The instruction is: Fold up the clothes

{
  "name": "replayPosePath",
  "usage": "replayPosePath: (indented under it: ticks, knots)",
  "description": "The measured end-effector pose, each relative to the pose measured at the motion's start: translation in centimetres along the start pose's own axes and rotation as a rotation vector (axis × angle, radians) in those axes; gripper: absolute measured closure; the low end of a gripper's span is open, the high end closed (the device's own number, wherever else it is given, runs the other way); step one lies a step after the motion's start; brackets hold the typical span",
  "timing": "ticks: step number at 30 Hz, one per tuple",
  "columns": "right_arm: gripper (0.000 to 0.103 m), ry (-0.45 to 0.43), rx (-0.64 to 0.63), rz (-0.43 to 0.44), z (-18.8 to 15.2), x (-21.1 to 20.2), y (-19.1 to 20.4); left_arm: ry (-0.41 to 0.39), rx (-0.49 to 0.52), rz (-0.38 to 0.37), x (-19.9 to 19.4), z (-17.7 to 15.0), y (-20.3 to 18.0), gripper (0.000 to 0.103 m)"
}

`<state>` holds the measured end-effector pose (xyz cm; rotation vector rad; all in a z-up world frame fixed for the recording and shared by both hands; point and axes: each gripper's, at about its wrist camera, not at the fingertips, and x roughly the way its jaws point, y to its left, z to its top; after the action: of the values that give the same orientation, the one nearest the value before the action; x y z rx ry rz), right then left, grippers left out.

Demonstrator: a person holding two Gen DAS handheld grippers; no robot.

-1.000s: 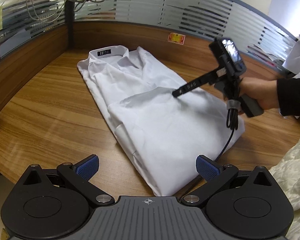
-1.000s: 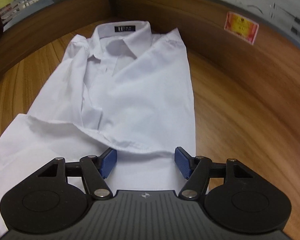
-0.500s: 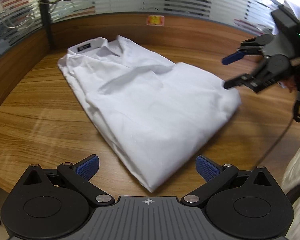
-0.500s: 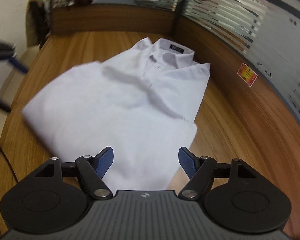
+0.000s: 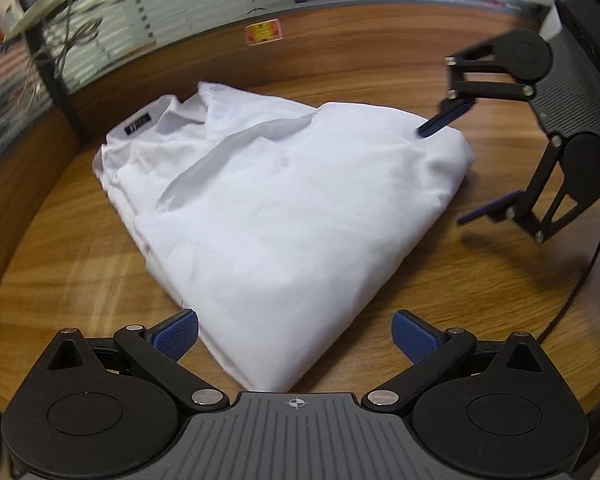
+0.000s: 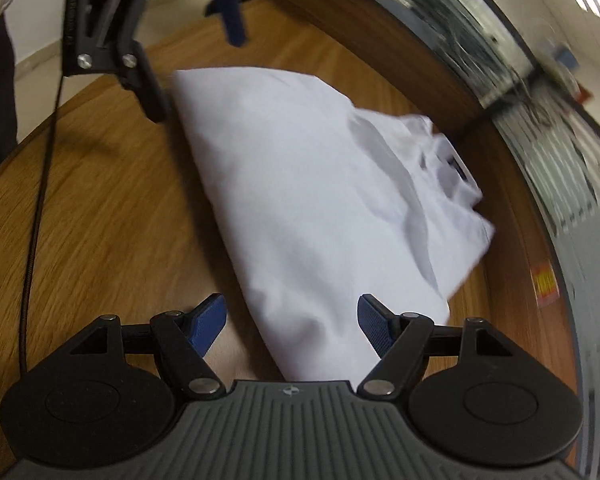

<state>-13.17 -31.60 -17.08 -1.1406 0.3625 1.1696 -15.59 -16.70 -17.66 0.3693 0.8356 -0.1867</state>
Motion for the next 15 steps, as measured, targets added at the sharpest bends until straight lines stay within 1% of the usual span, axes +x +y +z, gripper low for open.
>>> replayPosePath:
  ticks: [2, 4, 6, 8, 12, 15]
  knots:
    - [0.026, -0.011, -0.059, -0.004, 0.7, 0.7, 0.8, -0.007, 0.045, 0.015, 0.3, 0.3, -0.6, 0.0]
    - [0.027, -0.03, -0.088, -0.015, 1.3, 1.1, 1.0, -0.013, 0.081, 0.012, 0.6, 0.5, -0.9, 0.0]
    - [0.031, -0.028, -0.122, -0.05, 1.7, 1.5, 1.1, -0.017, 0.122, 0.015, 1.0, 0.7, -1.4, 0.0]
    - [0.032, -0.049, -0.15, -0.081, 1.9, 1.4, 0.7, -0.022, 0.163, 0.017, 1.4, 0.9, -1.8, 0.0]
    - [0.032, -0.082, -0.124, -0.111, 2.6, 0.4, -0.9, -0.031, 0.241, 0.041, 2.4, 1.1, -2.9, 0.0]
    - [0.032, -0.095, -0.106, -0.123, 3.2, -0.1, -2.1, -0.04, 0.261, 0.1, 2.9, 1.1, -3.1, 0.0]
